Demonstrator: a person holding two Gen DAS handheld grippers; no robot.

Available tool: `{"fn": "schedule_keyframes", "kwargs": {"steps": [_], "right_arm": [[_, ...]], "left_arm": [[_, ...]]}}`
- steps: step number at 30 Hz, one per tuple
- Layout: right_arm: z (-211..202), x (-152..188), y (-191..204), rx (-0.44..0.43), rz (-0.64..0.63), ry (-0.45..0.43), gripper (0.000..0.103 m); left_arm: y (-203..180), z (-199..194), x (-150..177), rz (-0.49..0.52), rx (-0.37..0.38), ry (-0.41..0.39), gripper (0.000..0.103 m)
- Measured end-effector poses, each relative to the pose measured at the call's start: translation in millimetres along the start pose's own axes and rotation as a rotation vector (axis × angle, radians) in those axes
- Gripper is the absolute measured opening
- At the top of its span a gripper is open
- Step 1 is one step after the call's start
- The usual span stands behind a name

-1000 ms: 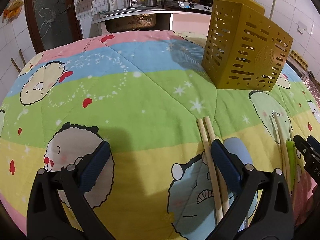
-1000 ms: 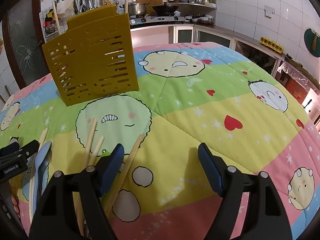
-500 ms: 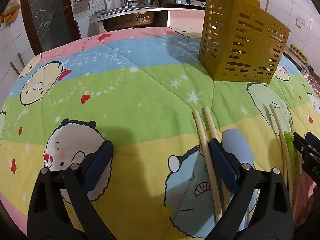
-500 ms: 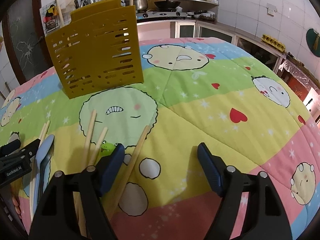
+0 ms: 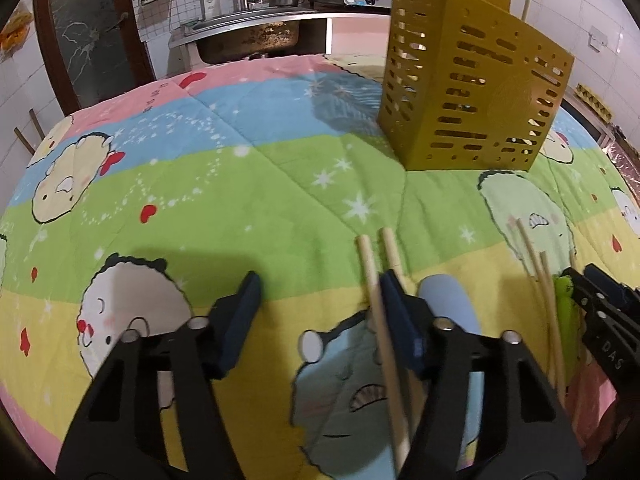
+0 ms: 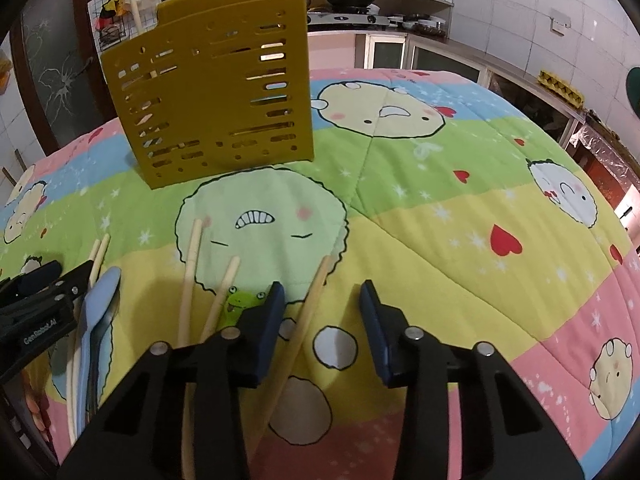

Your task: Organize utensils

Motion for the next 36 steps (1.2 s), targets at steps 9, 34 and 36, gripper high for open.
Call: {"fn": "schedule_keyframes", "kwargs": {"steps": [9, 34, 36], "right_arm": [[1.9, -5.1, 4.5, -0.013, 0.010, 0.003, 0.014], [-22.8, -28.2, -4.1, -0.089, 0.047, -0.065, 0.007], [-33.0, -30.9, -4.9, -0.094, 0.044, -0.094, 0.007]], "left_arm": [[-10.4, -0.1, -2.4, -0.013, 0.031, 0.030, 0.026], [-15.0, -23.4, -9.7, -0.037, 0.093, -0.028, 0.005], [-14.9, -34.5, -9.5, -0.036, 0.094, -0.055, 0.005]]}}
Point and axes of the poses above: each gripper's, at about its wrist camera, not at the fingertips, and z roughly the way its jaws point, y to its left, x to its underside, the point moved 7 cm from there along z, roughly the way its jaws point, and after that the axes turned 10 degrees about y, right-handed, at the moved point
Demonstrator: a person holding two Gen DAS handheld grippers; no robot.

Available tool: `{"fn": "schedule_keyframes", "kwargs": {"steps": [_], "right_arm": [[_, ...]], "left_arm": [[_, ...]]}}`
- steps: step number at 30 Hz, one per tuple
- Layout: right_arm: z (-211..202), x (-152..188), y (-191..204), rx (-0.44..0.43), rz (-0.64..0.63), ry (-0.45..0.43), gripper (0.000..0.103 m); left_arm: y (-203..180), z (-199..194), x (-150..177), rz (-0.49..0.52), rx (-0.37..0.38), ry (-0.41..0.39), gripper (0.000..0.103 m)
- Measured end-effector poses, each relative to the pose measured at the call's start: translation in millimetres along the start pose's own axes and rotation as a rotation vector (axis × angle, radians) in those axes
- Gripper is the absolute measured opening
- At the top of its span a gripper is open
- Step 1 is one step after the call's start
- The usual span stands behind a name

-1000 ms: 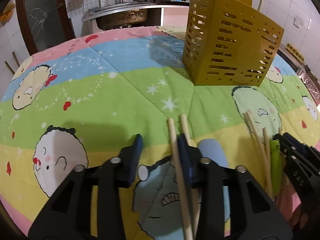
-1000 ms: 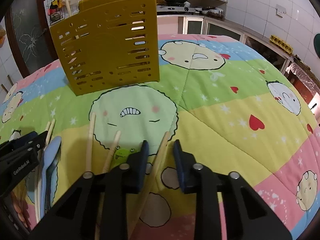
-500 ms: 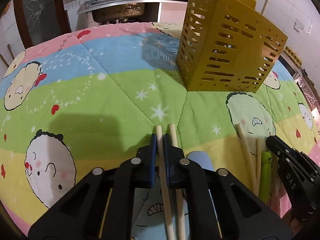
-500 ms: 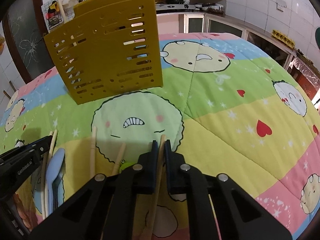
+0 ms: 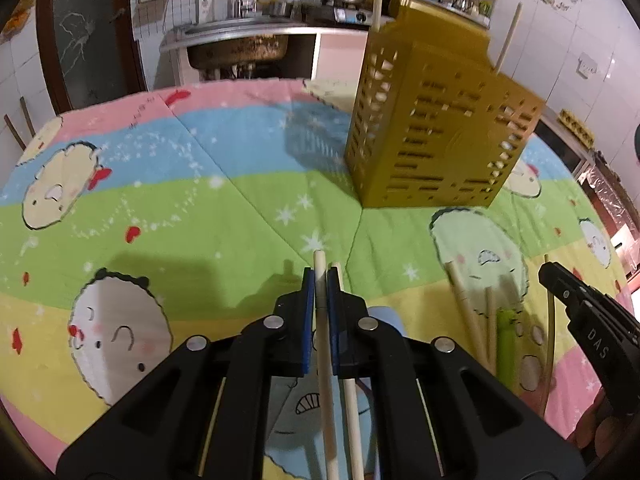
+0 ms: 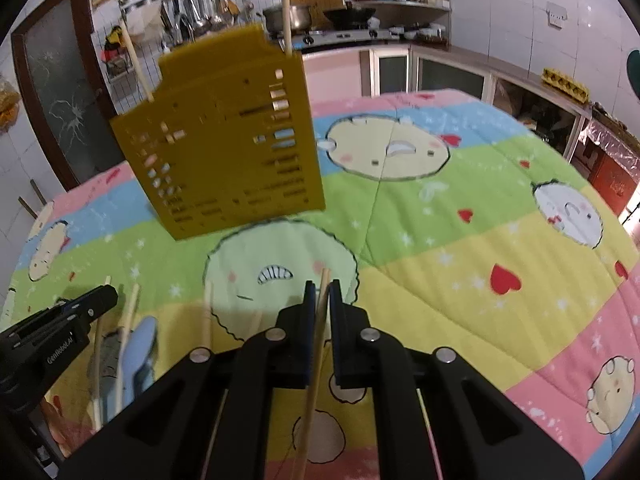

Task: Organize utensils
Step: 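Lift both held chopsticks toward the yellow holder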

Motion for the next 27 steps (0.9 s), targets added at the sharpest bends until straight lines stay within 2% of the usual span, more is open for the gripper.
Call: {"fn": "schedule_keyframes", "kwargs": {"steps": [9, 19, 22, 27], "right_arm": [[-51.1, -13.9, 2.8, -0.039, -0.026, -0.150, 0.006], [-108.2, -13.5, 16.8, -0.063, -0.080, -0.344, 0.006], [-112.0, -10.6, 18.5, -0.063, -0.099, -0.349, 0.006], [-89.6, -10.2, 9.6, -0.072, -0.078, -0.277, 0.006]], "left_arm": [[4.3, -57.5, -7.1, -0.011, 0.010, -0.160, 0.004], [6.0, -121.3, -2.0, -0.011, 0.015, -0.353, 0.004], [8.3, -133.9, 1.8, -0.010, 0.010, -0.402, 0.004], [12.0, -131.9, 2.8, -0.015, 0.008, -0.389, 0.004]]}}
Point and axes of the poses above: each gripper's, at about its wrist camera, not at the fingertips, and z roughly the way its jaws point, y to its left, x to its underside, the point moved 7 cm from there along z, roughly the way its jaws point, and after that the axes turned 10 degrees about y, right-handed, at the moved point
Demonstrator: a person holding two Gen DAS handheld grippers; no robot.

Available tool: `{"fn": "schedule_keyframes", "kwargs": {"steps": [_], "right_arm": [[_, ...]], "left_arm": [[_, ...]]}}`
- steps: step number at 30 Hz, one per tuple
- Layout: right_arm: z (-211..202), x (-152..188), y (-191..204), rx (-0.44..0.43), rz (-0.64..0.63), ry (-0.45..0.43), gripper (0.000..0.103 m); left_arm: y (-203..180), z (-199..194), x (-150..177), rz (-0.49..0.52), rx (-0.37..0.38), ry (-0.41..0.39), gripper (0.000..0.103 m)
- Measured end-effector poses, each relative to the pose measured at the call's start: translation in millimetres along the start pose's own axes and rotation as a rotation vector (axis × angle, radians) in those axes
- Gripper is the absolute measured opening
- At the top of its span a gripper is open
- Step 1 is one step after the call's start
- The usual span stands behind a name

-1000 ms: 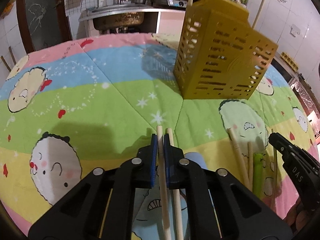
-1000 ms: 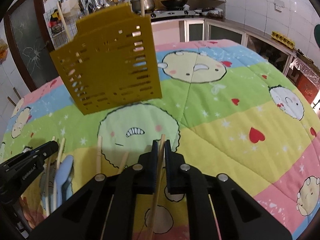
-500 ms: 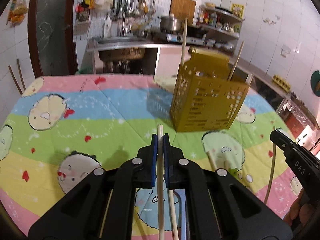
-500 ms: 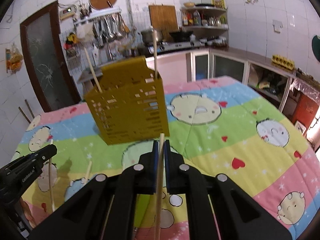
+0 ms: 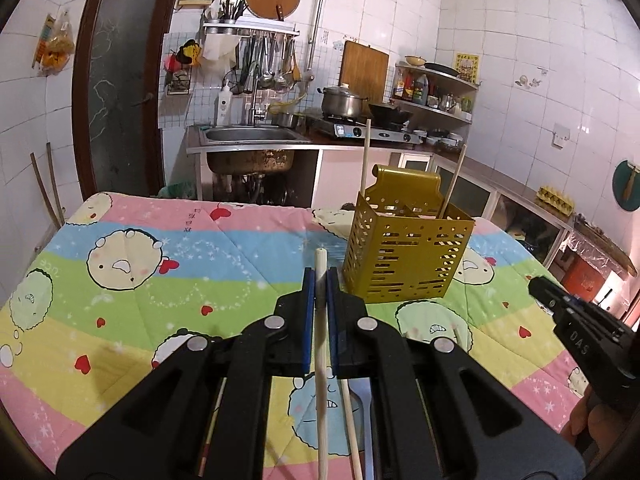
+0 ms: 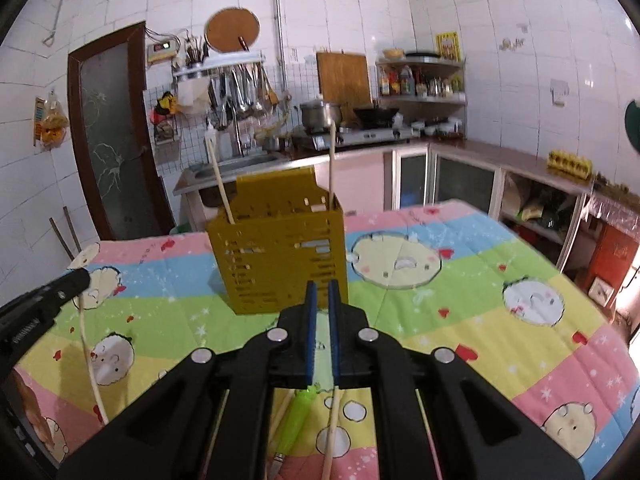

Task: Organize utensils
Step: 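Lift both held chopsticks toward the yellow holder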

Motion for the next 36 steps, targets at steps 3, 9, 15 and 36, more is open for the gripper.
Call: {"fn": "schedule_keyframes", "kwargs": {"steps": [3, 9, 15, 36], "right_arm": [[21.0, 8.3, -4.3, -0.011, 0.012, 0.062, 0.006], [65.5, 26.7, -12.7, 0.046, 0.008, 0.176, 0.023], [94.7, 37.0, -13.3, 0.080, -0.013, 0.242, 0.048], [105.3, 30.1, -5.0, 0.041, 0.001, 0.305, 0.005]], "left_arm": [[1.2, 13.4, 1.0, 0.007, -0.003, 0.035, 0.005], [6.5, 45.7, 0.3, -0.010, -0.011, 0.095, 0.005], [6.0, 65.0, -0.5, 0.006, -0.018, 0.120, 0.005], [8.0, 70.6, -1.1, -0.002, -0.021, 0.117, 0.005]]}}
Point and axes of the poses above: each gripper's, at about its wrist camera, not at the fingertips, and z roughly the way its jaws point, y to its left, x to its underside, the point moved 7 cm from there along z, roughly the way its jaws point, and after that the axes turned 10 degrees about y, right-handed, at the moved point
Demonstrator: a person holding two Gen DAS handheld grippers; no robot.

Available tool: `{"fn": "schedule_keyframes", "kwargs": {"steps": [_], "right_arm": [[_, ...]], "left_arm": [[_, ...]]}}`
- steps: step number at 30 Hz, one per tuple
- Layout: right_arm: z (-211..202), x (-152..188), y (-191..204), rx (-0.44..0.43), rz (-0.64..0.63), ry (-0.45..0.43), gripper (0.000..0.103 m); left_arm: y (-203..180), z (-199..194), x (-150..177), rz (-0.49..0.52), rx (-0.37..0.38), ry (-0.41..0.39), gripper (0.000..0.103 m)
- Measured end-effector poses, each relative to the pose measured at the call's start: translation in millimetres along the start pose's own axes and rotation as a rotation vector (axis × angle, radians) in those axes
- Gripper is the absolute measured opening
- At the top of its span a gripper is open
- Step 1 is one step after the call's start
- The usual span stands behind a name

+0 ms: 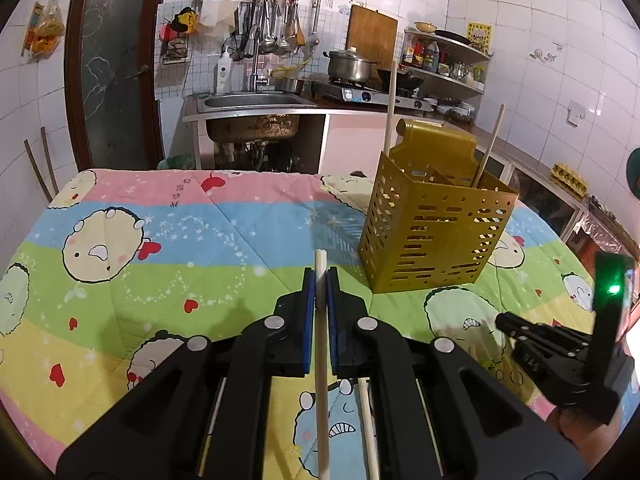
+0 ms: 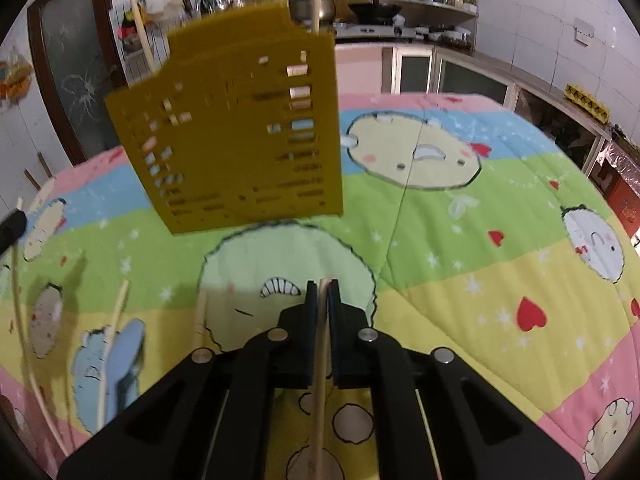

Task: Organize utensils
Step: 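Lift both held chopsticks toward the yellow holder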

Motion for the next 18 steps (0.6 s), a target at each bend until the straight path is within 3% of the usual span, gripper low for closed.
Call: {"fn": "schedule_keyframes", "kwargs": {"steps": [18], "right_arm": [[-143.6, -5.7, 1.6, -0.050, -0.002, -0.446, 0.005]], "left_arm": [[-2.1, -63.7, 5.4, 0.002, 0.007, -0.145, 0.005]]}}
Point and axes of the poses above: each gripper's, at about its wrist camera, not at the fingertips, and z roughly the way its jaws point, y to its left, x to its underside, the point moved 7 cm from there along z, roughly the way its jaws point, and after that the axes turned 10 degrees about y, right-handed, at the moved point
